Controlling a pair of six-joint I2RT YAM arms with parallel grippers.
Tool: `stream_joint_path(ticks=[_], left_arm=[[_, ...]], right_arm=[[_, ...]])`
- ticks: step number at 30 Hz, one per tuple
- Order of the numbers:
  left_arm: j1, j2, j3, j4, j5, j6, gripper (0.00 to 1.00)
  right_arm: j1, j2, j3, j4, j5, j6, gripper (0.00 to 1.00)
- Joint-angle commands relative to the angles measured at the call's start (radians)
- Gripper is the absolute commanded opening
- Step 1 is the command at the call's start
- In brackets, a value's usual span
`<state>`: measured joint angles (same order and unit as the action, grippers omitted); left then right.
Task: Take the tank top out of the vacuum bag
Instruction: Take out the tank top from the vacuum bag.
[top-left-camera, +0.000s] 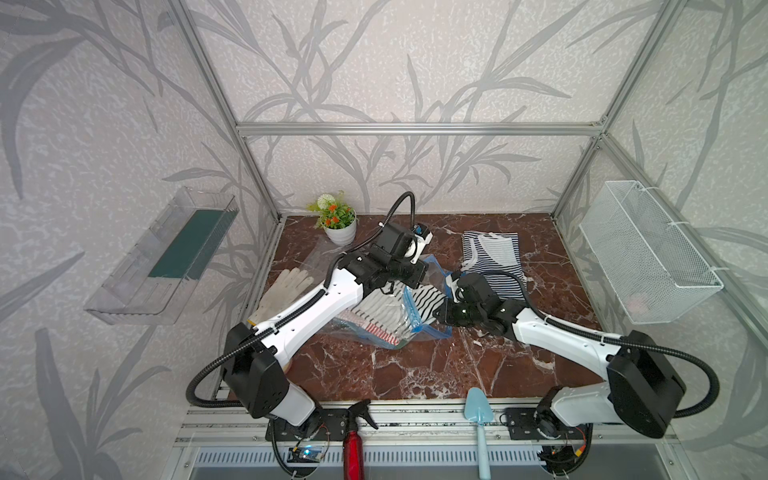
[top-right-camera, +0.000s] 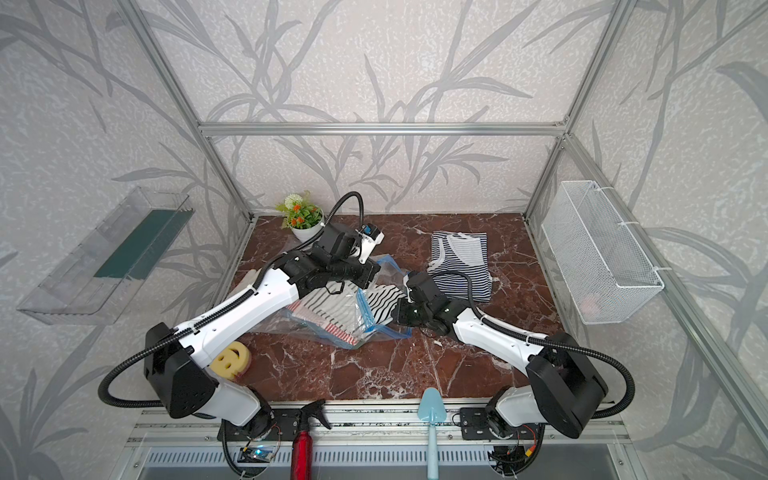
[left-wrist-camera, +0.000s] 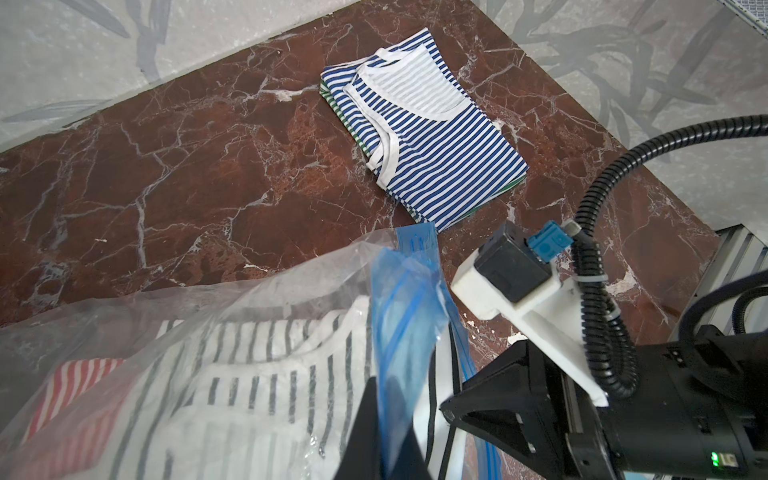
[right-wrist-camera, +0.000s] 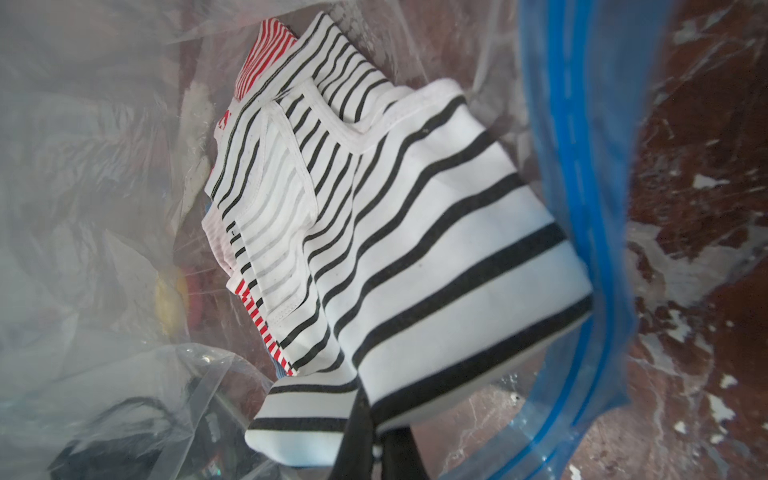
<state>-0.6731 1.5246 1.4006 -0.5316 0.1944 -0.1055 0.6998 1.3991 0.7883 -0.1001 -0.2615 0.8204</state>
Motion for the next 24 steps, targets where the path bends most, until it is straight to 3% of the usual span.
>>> stream_joint_path(ticks=[1, 5, 13, 24], left_arm=[[0.002, 0.003, 0.017, -0.008, 0.007, 0.013, 0.00], [0.001, 0.006, 0.025, -0.014, 0.016, 0.012, 0.00], [0.001, 0.003, 0.023, -0.012, 0.020, 0.010, 0.00], [0.001, 0.006, 0.026, -0.013, 0.028, 0.008, 0.00]], right_arm=[[-0.003, 0.014, -0.021, 0.059, -0.026, 0.029, 0.16], [-0.003, 0.003, -0.044, 0.063, -0.024, 0.046, 0.32], [-0.003, 0.027, -0.090, 0.110, -0.029, 0.074, 0.47], [-0.003, 0.093, -0.061, 0.023, 0.013, 0.057, 0.50]])
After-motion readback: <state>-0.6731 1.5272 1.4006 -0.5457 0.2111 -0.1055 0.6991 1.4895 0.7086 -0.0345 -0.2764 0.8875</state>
